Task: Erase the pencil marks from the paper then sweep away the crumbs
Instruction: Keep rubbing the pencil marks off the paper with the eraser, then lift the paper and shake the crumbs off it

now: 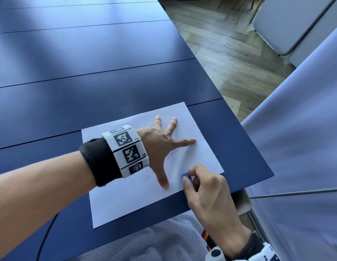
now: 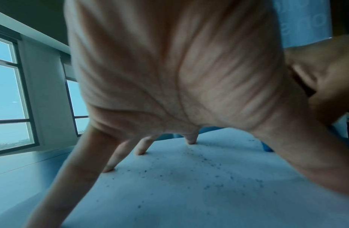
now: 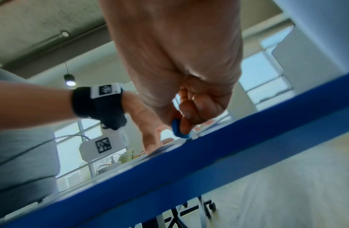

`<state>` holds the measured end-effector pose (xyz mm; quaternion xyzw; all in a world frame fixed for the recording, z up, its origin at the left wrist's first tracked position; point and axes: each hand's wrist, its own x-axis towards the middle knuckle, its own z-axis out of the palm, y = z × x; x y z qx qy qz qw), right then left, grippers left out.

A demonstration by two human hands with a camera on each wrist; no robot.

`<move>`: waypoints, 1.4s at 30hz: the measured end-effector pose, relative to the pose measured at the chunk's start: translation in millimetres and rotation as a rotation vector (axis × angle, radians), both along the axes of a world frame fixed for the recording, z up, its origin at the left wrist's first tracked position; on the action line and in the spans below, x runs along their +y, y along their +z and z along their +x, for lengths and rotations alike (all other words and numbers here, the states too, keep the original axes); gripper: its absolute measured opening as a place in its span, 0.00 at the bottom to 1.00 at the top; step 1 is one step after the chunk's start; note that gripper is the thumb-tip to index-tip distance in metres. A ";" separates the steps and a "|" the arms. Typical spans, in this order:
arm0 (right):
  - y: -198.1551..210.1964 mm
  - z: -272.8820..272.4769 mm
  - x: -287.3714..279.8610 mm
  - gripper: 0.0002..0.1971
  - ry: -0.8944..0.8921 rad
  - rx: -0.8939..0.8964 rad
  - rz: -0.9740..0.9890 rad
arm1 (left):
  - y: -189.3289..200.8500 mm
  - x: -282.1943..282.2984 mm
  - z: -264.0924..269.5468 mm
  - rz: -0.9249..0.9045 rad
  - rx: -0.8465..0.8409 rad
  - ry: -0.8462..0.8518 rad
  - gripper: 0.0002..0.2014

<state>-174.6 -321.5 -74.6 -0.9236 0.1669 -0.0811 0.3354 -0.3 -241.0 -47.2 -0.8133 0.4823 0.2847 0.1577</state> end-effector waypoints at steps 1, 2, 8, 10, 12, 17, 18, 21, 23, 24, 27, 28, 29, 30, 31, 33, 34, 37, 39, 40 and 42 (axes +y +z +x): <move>0.4 0.4 -3.4 0.07 -0.012 -0.001 0.003 | 0.2 -0.5 0.2 -0.003 -0.003 -0.004 0.68; -2.1 2.6 -13.4 0.07 -0.063 -0.007 -0.006 | 0.6 -0.3 0.0 -0.003 -0.005 -0.004 0.68; -2.7 10.9 4.7 0.08 -0.019 -0.015 -0.041 | 0.8 -0.6 -1.0 -0.007 -0.005 -0.001 0.68; -0.1 10.2 19.4 0.08 0.054 0.002 -0.006 | 0.6 -0.3 -1.2 -0.014 -0.013 -0.011 0.68; -2.5 17.9 -1.5 0.08 -0.023 0.005 -0.018 | 1.5 -0.7 -1.3 -0.013 -0.017 -0.012 0.68; -0.7 27.8 -16.5 0.08 -0.114 -0.021 -0.023 | 1.0 -0.6 -0.6 -0.018 -0.018 -0.011 0.68; -0.1 25.6 -0.6 0.08 -0.046 -0.015 -0.007 | 1.0 -0.6 -0.6 -0.022 -0.021 -0.016 0.68; 2.1 21.6 19.0 0.08 0.046 0.019 0.067 | 0.9 -0.4 -1.0 -0.019 -0.033 -0.031 0.68; -3.0 26.6 -4.1 0.07 -0.049 0.001 0.044 | 1.2 -0.8 -1.0 -0.007 -0.031 -0.030 0.68; -3.3 27.6 -14.7 0.07 -0.094 -0.021 0.022 | 1.5 -1.0 -0.9 -0.005 -0.028 -0.028 0.68; 1.4 22.5 -5.0 0.08 -0.042 -0.021 0.049 | 0.6 -0.2 -0.4 -0.010 -0.022 -0.027 0.68; 4.3 19.5 7.4 0.08 0.029 0.003 0.082 | 0.3 0.4 -0.1 -0.011 -0.024 -0.032 0.68; 6.9 17.1 15.4 0.08 0.076 0.025 0.116 | -0.2 1.0 -0.1 -0.011 -0.026 -0.039 0.68; 7.0 18.0 13.6 0.08 0.086 0.032 0.127 | -0.4 1.7 -0.1 -0.011 -0.030 -0.044 0.69; 5.5 21.8 3.8 0.07 0.057 0.031 0.108 | -0.6 2.2 0.1 -0.013 -0.037 -0.048 0.70; 2.5 32.8 -22.9 0.06 -0.045 0.010 0.051 | -0.2 4.5 0.1 -0.019 -0.051 -0.046 0.74; 2.4 36.2 -31.8 0.06 -0.072 0.004 0.032 | 0.1 5.8 -0.3 -0.024 -0.052 -0.039 0.75; 6.4 37.7 -18.2 0.06 0.026 0.009 0.024 | -0.9 8.5 -1.3 -0.047 -0.064 -0.036 0.78; 8.0 37.0 -7.6 0.06 0.105 0.050 0.056 | -1.9 9.2 -1.7 -0.059 -0.074 -0.041 0.79; 7.8 40.3 -11.7 0.07 0.095 0.063 0.050 | -1.7 9.5 -1.9 -0.060 -0.077 -0.042 0.78; 5.3 50.4 -28.6 0.08 0.011 0.056 -0.005 | -0.6 9.5 -1.7 -0.056 -0.079 -0.047 0.78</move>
